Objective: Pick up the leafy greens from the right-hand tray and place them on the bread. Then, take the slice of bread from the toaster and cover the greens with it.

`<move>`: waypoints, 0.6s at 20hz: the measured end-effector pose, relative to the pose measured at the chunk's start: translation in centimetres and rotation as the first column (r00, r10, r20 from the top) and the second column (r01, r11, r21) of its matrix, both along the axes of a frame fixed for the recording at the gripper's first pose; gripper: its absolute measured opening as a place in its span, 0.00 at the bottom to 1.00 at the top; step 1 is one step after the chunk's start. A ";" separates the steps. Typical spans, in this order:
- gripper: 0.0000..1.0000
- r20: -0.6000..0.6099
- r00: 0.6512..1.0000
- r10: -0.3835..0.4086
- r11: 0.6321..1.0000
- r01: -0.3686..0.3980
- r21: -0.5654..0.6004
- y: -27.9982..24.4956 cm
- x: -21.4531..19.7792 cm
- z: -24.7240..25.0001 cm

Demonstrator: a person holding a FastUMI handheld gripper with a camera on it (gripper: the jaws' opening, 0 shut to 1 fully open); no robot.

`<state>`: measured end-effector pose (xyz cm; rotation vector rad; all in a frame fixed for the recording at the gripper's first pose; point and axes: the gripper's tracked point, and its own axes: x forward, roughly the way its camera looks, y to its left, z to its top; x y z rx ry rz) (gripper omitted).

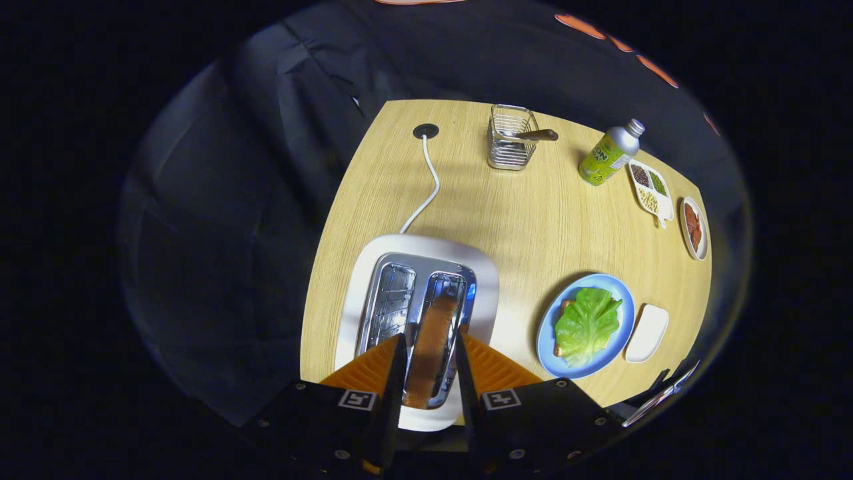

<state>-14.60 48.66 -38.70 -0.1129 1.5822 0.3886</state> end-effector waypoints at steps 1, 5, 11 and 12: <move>0.39 -0.004 1.000 -0.001 1.000 0.001 -0.003 -0.1 0.0 -0.2; 0.25 -0.022 1.000 -0.003 1.000 0.003 0.014 0.2 -0.5 -0.4; 0.13 -0.022 0.999 -0.048 0.993 0.050 0.106 0.1 0.1 0.5; 0.13 -0.026 0.998 -0.054 0.991 0.057 0.123 0.2 0.0 0.9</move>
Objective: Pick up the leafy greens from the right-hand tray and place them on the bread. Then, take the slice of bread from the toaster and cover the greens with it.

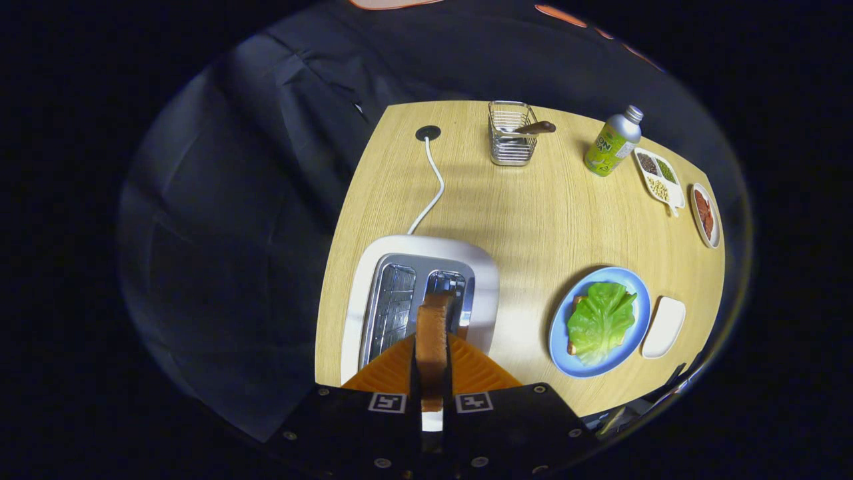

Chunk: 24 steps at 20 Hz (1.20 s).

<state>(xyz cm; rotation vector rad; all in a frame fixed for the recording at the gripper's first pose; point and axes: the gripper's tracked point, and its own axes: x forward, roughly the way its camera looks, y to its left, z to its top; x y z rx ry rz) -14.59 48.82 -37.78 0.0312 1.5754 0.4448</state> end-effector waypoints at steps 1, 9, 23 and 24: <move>0.12 0.003 1.000 -0.006 1.000 0.006 0.018 0.0 0.1 0.4; 0.11 0.002 0.998 -0.063 0.983 0.062 0.173 -1.1 0.8 4.2; 0.11 -0.027 0.980 -0.195 0.914 0.192 0.357 -10.4 3.3 7.2; 0.11 -0.035 0.978 -0.205 0.910 0.203 0.360 -11.4 3.4 7.0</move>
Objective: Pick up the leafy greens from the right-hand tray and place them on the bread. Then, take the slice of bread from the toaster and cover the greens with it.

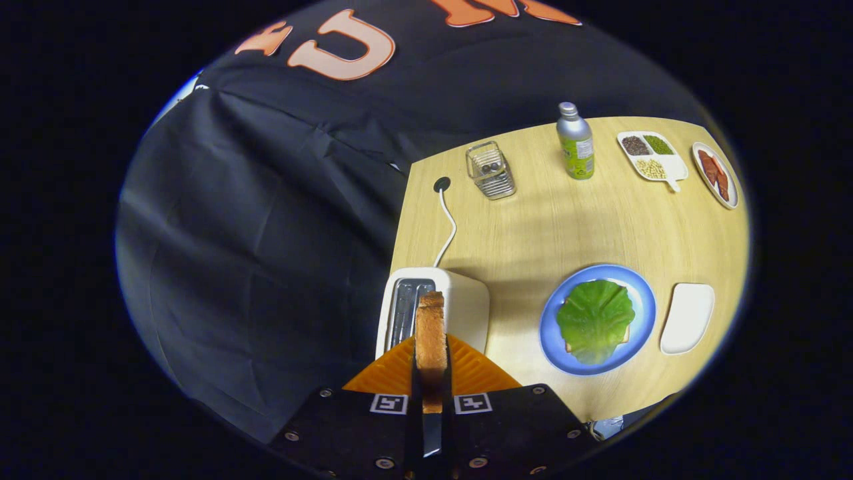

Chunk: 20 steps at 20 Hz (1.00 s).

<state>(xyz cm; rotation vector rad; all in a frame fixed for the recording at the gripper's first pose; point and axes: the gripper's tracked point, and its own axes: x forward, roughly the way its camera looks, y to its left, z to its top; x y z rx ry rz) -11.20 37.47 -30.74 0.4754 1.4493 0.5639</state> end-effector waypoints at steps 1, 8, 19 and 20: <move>0.11 -0.009 1.000 -0.012 1.000 0.012 0.005 -0.9 0.1 -0.4; 0.11 -0.067 0.996 -0.053 0.998 0.055 0.031 -6.5 -0.3 -4.4; 0.11 -0.111 0.993 -0.043 0.999 0.046 0.022 -10.4 -2.0 -12.1; 0.11 -0.115 0.992 -0.047 0.999 0.049 0.023 -10.5 -2.3 -12.7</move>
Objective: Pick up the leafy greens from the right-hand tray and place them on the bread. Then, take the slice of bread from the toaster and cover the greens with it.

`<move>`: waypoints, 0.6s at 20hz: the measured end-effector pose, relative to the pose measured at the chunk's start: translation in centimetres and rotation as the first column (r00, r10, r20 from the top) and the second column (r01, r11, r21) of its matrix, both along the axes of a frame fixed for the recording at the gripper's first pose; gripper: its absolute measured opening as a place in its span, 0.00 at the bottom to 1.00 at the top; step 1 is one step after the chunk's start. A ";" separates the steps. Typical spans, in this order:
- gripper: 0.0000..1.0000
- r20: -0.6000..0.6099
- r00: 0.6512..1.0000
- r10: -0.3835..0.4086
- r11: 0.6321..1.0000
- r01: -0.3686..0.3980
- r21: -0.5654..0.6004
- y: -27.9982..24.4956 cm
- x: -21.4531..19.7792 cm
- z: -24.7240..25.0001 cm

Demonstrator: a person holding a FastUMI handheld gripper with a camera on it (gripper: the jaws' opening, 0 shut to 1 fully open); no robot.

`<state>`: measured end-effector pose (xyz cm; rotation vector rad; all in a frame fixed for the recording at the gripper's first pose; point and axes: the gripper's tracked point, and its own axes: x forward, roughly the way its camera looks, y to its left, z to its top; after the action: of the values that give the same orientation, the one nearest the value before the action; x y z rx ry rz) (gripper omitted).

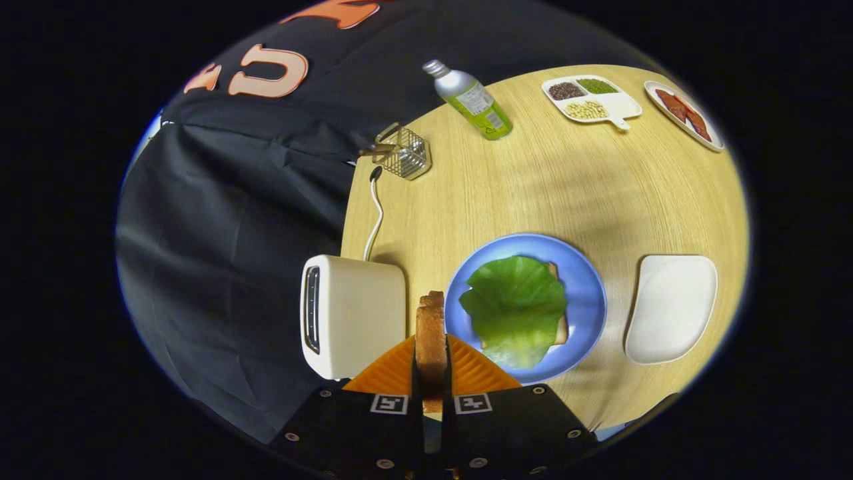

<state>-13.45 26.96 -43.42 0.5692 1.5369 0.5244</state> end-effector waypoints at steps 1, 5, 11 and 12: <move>0.11 -0.007 1.000 0.001 1.000 -0.001 -0.005 -0.2 -0.1 -0.7; 0.11 0.012 1.000 0.005 1.000 -0.005 0.002 -0.7 0.0 -2.5; 0.11 0.043 0.999 0.028 0.997 -0.025 -0.074 -2.2 0.3 -5.7; 0.11 0.043 0.999 0.024 0.996 -0.020 -0.085 -2.4 0.3 -6.1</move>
<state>-13.11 24.52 -49.51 0.4731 1.5179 0.4830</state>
